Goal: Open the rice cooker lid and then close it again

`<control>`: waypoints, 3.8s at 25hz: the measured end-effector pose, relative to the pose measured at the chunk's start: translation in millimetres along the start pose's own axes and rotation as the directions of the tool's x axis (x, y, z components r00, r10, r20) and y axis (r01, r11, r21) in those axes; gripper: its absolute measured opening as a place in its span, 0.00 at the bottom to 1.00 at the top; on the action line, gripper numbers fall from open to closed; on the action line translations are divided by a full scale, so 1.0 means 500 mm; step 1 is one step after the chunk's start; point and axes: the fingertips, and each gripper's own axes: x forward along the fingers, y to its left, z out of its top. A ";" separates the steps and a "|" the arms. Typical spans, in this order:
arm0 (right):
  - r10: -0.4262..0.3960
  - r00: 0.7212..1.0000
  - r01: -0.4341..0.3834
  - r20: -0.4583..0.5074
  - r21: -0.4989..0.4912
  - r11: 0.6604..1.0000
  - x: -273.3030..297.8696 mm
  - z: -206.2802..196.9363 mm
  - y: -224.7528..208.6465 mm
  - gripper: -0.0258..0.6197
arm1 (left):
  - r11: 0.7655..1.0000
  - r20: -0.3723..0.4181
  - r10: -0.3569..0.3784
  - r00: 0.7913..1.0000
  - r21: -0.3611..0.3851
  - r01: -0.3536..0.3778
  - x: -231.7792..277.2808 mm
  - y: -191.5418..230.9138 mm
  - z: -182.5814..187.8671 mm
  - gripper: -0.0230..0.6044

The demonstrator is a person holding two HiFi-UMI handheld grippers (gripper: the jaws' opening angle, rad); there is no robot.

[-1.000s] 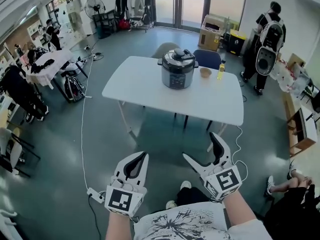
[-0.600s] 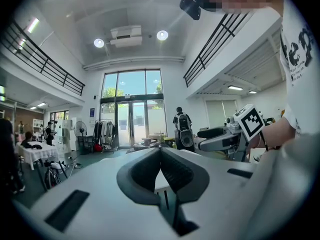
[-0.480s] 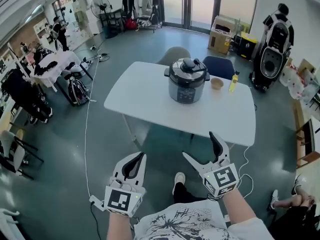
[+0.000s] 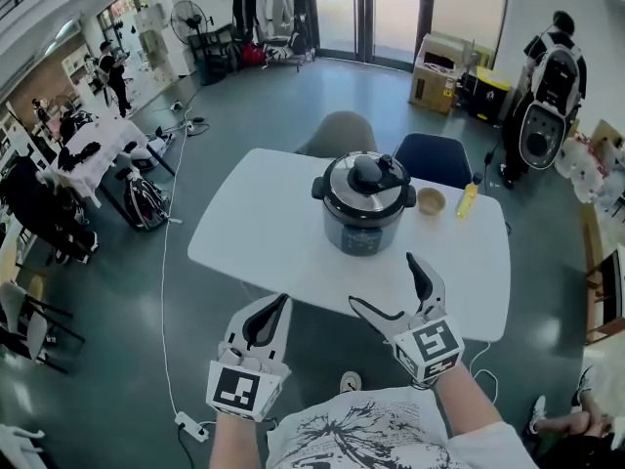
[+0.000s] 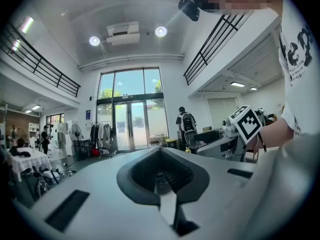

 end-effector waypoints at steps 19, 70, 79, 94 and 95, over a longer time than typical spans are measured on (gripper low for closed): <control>-0.059 0.962 0.071 -0.268 0.035 0.997 0.454 -0.039 -0.375 0.88 | 0.980 0.022 -0.197 0.980 0.008 0.197 0.550 0.227 -0.012 0.06; -0.067 0.643 0.294 -0.763 0.164 0.942 0.826 -0.159 -0.575 0.49 | 0.879 0.026 -0.470 0.882 0.107 0.465 0.826 0.454 -0.075 0.06; -0.028 0.700 0.253 -0.713 0.212 0.944 0.779 -0.132 -0.556 0.49 | 0.912 0.046 -0.407 0.912 0.084 0.402 0.780 0.417 -0.058 0.06; 0.050 0.698 0.075 -0.715 0.142 0.987 0.389 -0.164 -0.625 0.49 | 0.967 0.040 -0.252 0.967 0.042 0.251 0.720 0.031 -0.009 0.06; 0.055 0.698 0.062 -0.714 0.137 0.989 0.365 -0.169 -0.616 0.49 | 0.968 0.036 -0.248 0.968 0.038 0.246 0.706 0.008 -0.013 0.06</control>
